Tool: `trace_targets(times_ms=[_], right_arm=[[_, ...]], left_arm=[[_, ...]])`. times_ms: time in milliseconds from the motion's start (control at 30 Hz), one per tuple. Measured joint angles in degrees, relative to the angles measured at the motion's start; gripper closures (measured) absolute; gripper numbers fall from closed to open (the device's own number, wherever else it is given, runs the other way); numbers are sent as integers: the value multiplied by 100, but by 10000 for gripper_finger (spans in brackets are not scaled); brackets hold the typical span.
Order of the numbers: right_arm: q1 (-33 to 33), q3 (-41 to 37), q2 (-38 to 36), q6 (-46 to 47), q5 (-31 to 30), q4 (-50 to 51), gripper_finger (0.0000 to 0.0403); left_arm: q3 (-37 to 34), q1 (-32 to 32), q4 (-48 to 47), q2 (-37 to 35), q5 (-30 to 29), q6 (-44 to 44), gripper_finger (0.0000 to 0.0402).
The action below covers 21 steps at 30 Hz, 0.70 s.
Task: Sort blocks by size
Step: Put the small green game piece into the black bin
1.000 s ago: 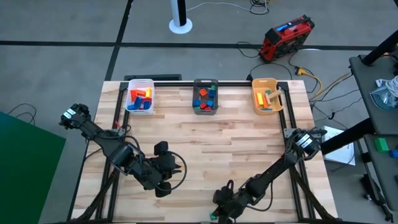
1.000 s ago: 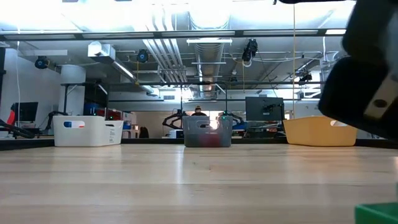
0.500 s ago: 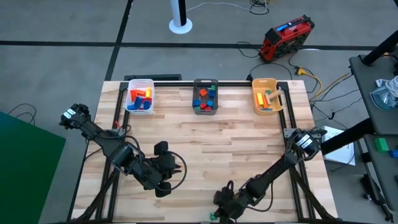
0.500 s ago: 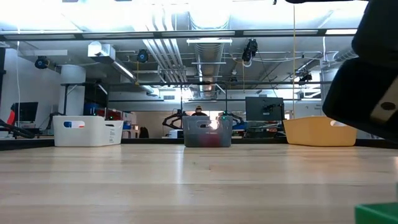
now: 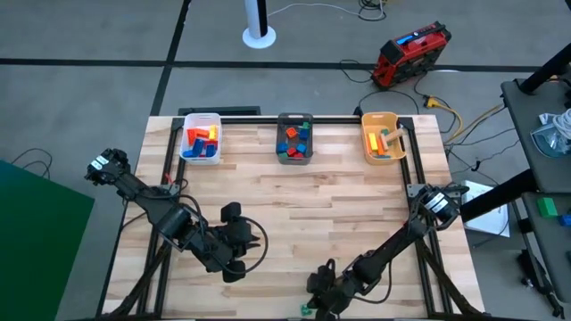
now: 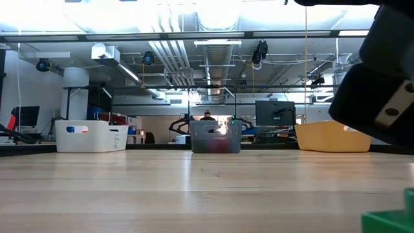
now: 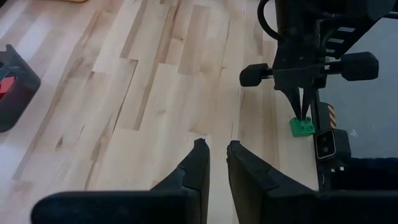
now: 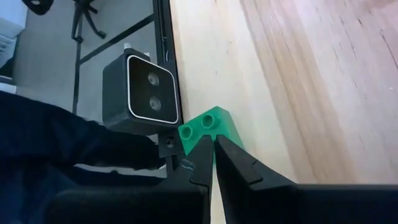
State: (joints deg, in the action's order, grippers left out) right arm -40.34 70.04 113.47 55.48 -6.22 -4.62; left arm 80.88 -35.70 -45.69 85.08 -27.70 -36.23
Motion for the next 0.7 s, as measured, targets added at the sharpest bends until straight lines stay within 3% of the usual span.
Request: trace_targets(times_ms=[700], right_arm=[[284, 2, -164, 61, -407, 536, 394]], left_arm=[[0, 0, -26, 2, -2, -4, 366]])
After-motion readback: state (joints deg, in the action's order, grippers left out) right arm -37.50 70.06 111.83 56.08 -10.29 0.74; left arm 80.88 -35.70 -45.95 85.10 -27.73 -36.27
